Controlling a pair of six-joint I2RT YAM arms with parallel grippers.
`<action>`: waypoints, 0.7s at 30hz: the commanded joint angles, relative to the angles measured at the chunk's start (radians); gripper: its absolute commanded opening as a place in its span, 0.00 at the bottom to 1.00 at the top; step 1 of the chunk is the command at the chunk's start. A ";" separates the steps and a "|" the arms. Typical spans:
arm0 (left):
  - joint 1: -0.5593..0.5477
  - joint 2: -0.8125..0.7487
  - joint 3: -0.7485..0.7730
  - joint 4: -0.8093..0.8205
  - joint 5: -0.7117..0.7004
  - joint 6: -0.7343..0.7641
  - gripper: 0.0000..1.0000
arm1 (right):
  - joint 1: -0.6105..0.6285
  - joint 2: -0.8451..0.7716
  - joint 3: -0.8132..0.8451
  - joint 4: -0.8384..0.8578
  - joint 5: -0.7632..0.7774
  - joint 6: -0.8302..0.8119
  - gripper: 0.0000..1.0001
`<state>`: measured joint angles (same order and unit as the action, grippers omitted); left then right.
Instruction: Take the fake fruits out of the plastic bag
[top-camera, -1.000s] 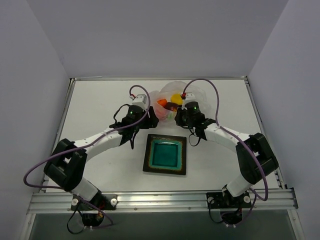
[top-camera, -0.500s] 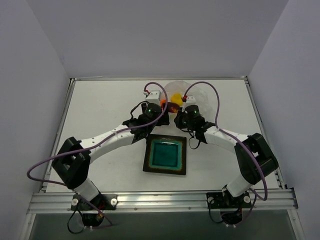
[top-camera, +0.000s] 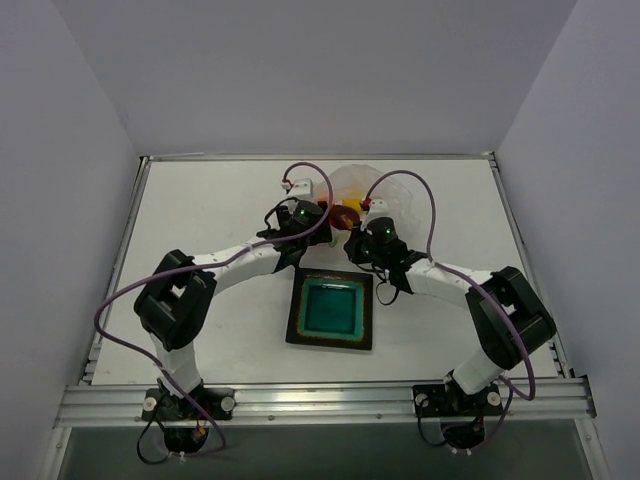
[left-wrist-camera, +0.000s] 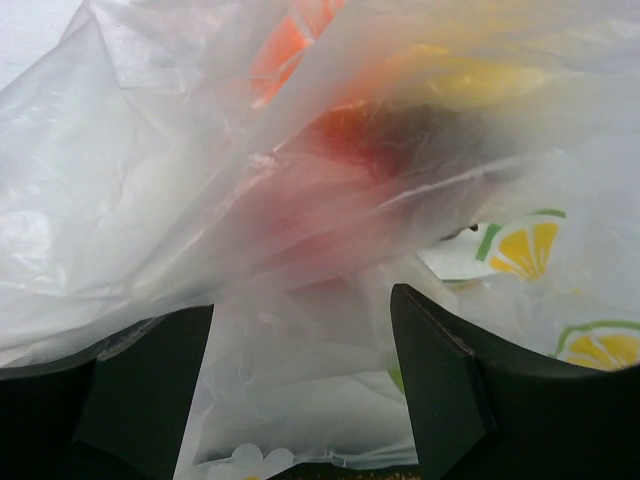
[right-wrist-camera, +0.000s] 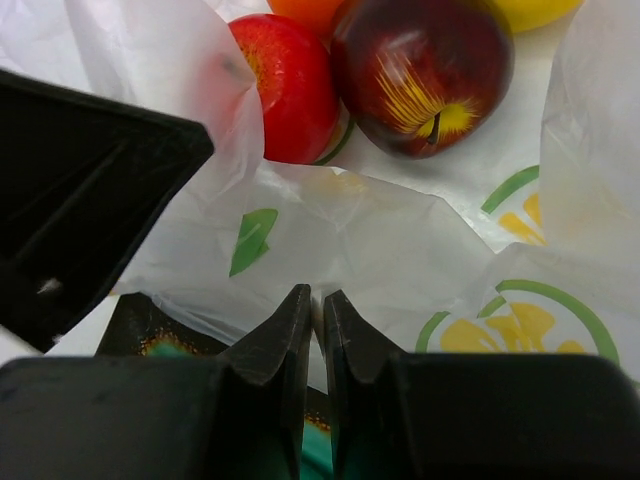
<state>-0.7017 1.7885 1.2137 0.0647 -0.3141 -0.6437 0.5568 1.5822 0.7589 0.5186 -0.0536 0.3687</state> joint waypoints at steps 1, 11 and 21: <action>0.013 0.018 0.052 0.073 -0.006 -0.022 0.70 | 0.011 -0.001 -0.015 0.050 -0.005 0.009 0.07; 0.045 0.051 0.012 0.158 -0.010 -0.008 0.15 | 0.009 -0.007 -0.020 0.043 0.003 -0.013 0.06; 0.048 -0.106 -0.212 0.332 0.099 -0.023 0.02 | -0.001 -0.066 0.045 -0.098 -0.043 -0.005 0.51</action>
<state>-0.6643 1.7653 1.0149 0.3027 -0.2535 -0.6563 0.5571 1.5799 0.7521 0.4793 -0.0673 0.3698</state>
